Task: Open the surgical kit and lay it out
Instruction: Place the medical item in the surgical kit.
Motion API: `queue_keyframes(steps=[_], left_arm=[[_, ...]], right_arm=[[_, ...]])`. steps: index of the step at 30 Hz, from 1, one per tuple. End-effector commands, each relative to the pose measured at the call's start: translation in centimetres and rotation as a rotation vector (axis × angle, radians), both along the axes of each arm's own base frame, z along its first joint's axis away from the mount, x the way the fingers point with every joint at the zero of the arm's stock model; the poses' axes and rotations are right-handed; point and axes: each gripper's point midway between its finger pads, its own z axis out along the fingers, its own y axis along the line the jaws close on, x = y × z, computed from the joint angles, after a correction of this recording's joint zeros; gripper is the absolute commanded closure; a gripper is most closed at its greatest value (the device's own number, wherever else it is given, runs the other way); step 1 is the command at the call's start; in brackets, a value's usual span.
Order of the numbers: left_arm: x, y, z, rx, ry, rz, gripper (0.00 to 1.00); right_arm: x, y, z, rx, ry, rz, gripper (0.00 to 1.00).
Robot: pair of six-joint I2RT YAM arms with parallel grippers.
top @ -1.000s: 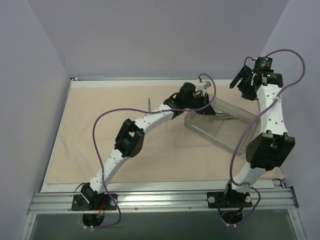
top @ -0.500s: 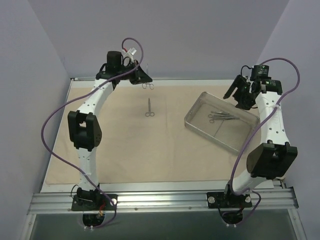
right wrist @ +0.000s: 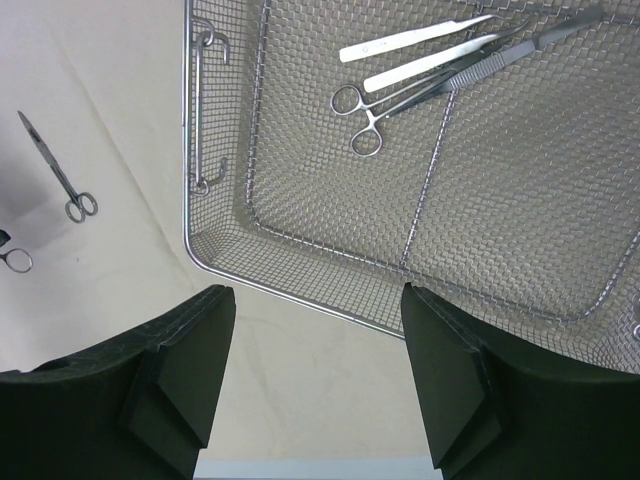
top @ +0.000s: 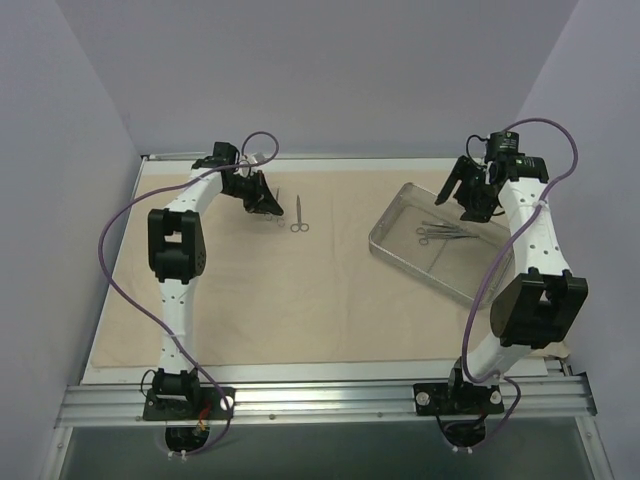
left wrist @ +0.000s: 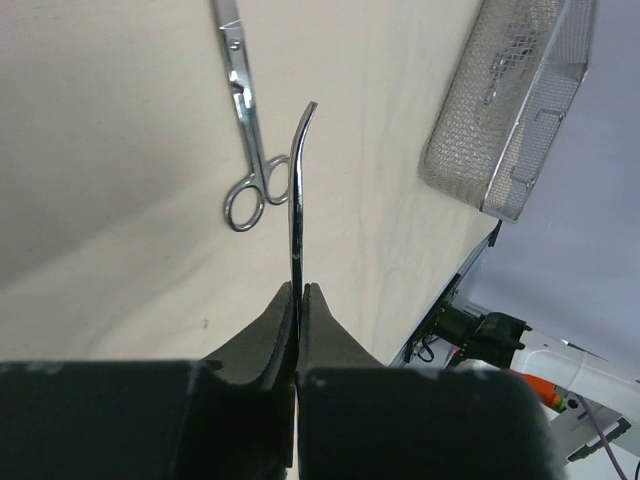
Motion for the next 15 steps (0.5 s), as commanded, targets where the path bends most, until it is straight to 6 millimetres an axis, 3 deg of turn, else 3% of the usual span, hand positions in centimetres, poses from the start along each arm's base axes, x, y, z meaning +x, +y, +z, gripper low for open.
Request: queue_keyframes(steps=[1, 15], left_arm=[[0.5, 1.6, 0.6, 0.007, -0.021, -0.009, 0.98], [2.4, -0.3, -0.9, -0.004, -0.039, 0.035, 0.98]], right_arm=[[-0.9, 0.2, -1.2, -0.008, 0.044, 0.011, 0.32], [0.0, 1.6, -2.2, 0.008, 0.058, 0.02, 0.32]])
